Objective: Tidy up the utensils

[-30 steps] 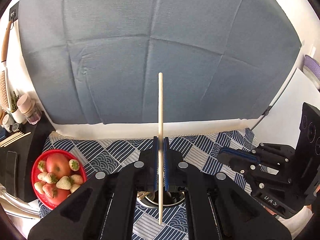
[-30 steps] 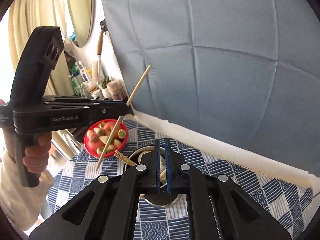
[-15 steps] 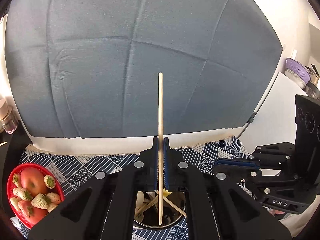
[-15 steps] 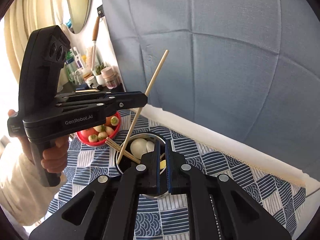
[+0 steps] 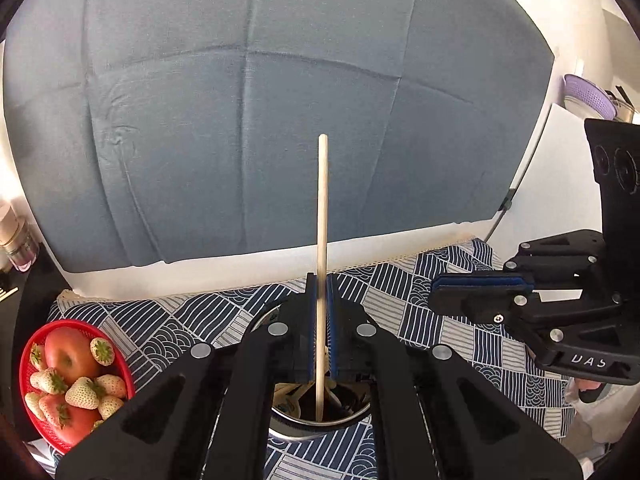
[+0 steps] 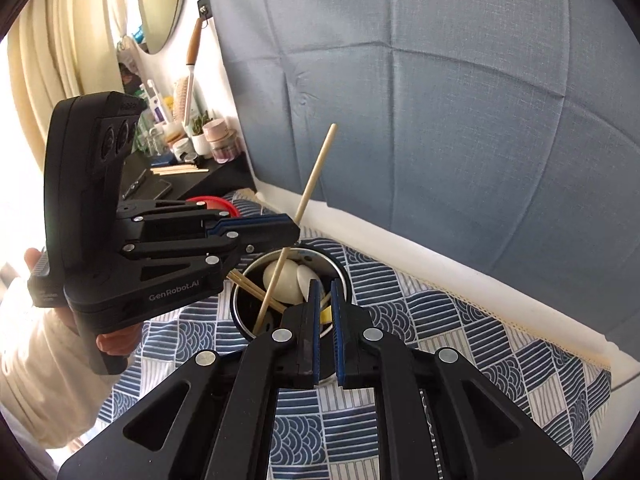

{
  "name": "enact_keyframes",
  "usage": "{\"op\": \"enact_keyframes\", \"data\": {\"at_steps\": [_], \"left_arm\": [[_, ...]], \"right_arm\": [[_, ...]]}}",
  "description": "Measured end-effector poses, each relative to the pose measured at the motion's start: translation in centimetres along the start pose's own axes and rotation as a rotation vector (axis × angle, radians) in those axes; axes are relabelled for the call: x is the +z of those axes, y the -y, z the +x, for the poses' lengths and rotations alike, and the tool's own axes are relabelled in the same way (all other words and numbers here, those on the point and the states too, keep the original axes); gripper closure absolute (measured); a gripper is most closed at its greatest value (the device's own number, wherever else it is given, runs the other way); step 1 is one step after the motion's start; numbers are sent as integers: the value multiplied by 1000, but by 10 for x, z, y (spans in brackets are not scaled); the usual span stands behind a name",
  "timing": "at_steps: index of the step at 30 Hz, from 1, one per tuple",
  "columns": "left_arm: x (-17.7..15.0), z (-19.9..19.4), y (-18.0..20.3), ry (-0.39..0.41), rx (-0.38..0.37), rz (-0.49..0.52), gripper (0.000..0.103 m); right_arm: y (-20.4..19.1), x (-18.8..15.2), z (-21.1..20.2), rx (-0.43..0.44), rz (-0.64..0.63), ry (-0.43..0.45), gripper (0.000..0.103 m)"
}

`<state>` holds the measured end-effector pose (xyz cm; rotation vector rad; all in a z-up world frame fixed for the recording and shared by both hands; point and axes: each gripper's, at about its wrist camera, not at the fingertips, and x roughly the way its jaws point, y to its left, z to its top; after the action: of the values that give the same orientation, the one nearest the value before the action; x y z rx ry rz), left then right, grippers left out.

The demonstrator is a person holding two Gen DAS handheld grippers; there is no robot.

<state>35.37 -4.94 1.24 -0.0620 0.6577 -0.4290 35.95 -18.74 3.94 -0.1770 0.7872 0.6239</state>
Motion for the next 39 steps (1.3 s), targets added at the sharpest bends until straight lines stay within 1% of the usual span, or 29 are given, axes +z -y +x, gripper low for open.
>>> {"op": "enact_keyframes", "data": {"at_steps": [3,4,5,6,7,9,10,11,12,13,15,16,17,18,19,20,21,22,24,26,28,29,31,36,38,39], "left_arm": [[-4,-8,5,-7,37,22,98],[-6,-11,7,-11,39,32,97],[-7,-15,9,-12,41,37,90],[-9,-18,11,-16,42,42,77],[-10,-21,13,-20,49,47,73],[-12,-27,17,-28,74,52,71],[-14,-31,18,-33,82,52,69],[-15,-35,20,-35,93,50,65],[-17,-40,21,-34,104,47,60],[-19,-44,23,-31,113,43,57],[-24,-54,26,-30,122,29,43],[-26,-59,28,-31,127,21,39],[-28,-63,29,-31,138,12,33],[-30,-67,31,-31,152,6,30],[-33,-71,34,-33,165,2,28],[-35,-73,36,-37,172,-4,24],[-38,-76,38,-40,181,-9,21],[-41,-79,41,-39,190,-15,20],[-48,-86,46,-36,200,-29,14],[-54,-90,50,-37,210,-49,11],[-60,-95,55,-34,239,-66,9],[-64,-99,58,-33,253,-79,6],[-73,-107,67,-33,263,-98,6],[-98,-125,91,-36,292,-97,6],[-106,-132,96,-41,304,-123,6],[-110,-136,99,-46,297,-146,6]], "right_arm": [[-4,-2,-5,-9,-29,9,97],[-6,-3,-8,-15,-36,17,97],[-6,-4,-10,-12,-39,21,97],[-6,-4,-13,-8,-39,26,97],[-6,-5,-15,-12,-41,32,97],[-6,-7,-20,-26,-47,41,96],[-6,-9,-23,-30,-47,47,92],[-6,-11,-26,-34,-46,53,89],[-6,-13,-29,-35,-44,60,79],[-6,-15,-32,-33,-43,68,69],[-7,-19,-39,-27,-42,82,61],[-8,-22,-41,-24,-43,85,56],[-9,-24,-44,-25,-44,89,54],[-10,-27,-47,-25,-44,92,50],[-10,-30,-50,-25,-43,95,43],[-10,-33,-53,-23,-37,102,38],[-9,-36,-57,-20,-29,109,29],[-9,-39,-60,-16,-22,114,22],[-7,-46,-67,-11,-13,124,18],[-5,-52,-72,-9,-7,125,18],[-4,-60,-78,-13,3,128,16],[-3,-65,-82,-12,8,130,16],[-3,-73,-89,-21,12,130,14],[-7,-96,-108,-79,10,140,10],[-9,-104,-114,-102,13,144,10],[-9,-109,-117,-107,16,139,9]]}}
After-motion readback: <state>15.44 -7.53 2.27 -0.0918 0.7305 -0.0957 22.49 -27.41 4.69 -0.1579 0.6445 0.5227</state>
